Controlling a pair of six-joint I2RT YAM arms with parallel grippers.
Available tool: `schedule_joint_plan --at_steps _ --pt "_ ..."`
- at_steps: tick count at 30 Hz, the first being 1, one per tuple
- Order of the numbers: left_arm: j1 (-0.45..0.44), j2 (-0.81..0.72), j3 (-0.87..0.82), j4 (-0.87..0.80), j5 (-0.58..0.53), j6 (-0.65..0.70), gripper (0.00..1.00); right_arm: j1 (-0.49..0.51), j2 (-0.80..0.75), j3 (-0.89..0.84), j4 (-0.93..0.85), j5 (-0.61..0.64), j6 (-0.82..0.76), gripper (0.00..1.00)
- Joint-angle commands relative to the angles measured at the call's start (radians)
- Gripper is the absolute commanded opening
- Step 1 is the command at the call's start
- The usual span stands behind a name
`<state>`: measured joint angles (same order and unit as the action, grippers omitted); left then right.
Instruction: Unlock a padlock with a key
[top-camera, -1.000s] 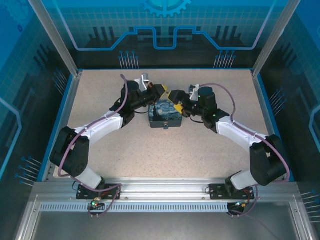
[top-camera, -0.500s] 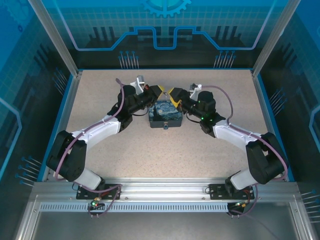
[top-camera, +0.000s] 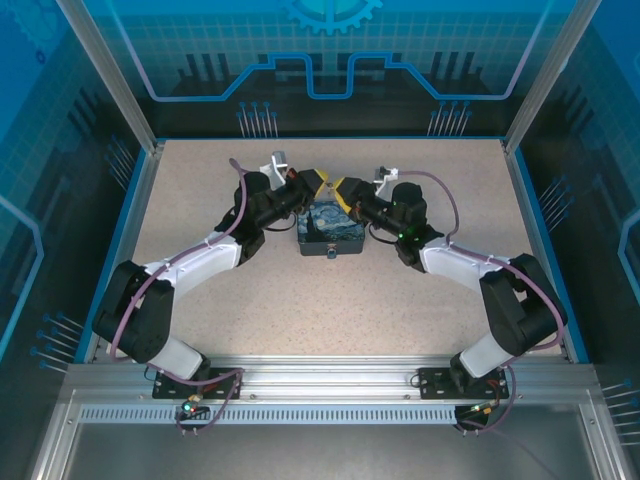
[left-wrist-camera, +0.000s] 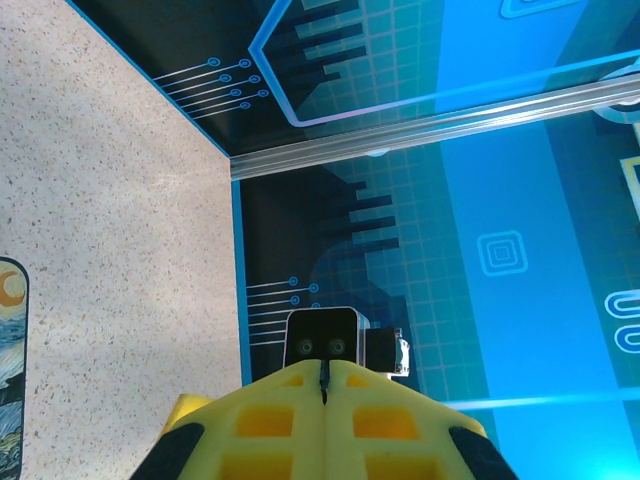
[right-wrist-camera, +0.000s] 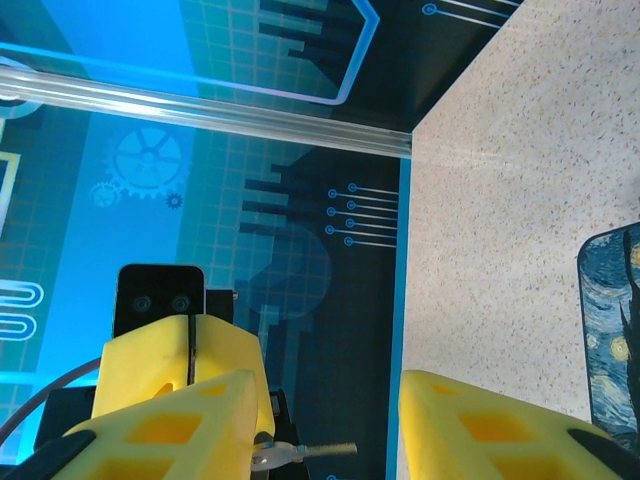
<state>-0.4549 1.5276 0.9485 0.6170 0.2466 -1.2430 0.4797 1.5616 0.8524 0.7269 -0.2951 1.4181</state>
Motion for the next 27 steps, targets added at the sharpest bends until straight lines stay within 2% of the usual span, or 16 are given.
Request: schedule_joint_plan --at_steps 1,13,27 --pt "0.004 -0.003 -0.010 0.039 -0.004 -0.014 0.00 0.007 0.011 0.053 0.074 -0.026 0.006 0.42" --pt "0.004 -0.012 -0.027 0.039 -0.003 -0.014 0.00 -0.031 -0.070 -0.034 0.054 0.034 0.005 0.41" --pt "0.001 -0.007 -0.024 0.035 0.001 -0.015 0.00 -0.026 -0.043 0.035 0.021 -0.002 -0.025 0.40"
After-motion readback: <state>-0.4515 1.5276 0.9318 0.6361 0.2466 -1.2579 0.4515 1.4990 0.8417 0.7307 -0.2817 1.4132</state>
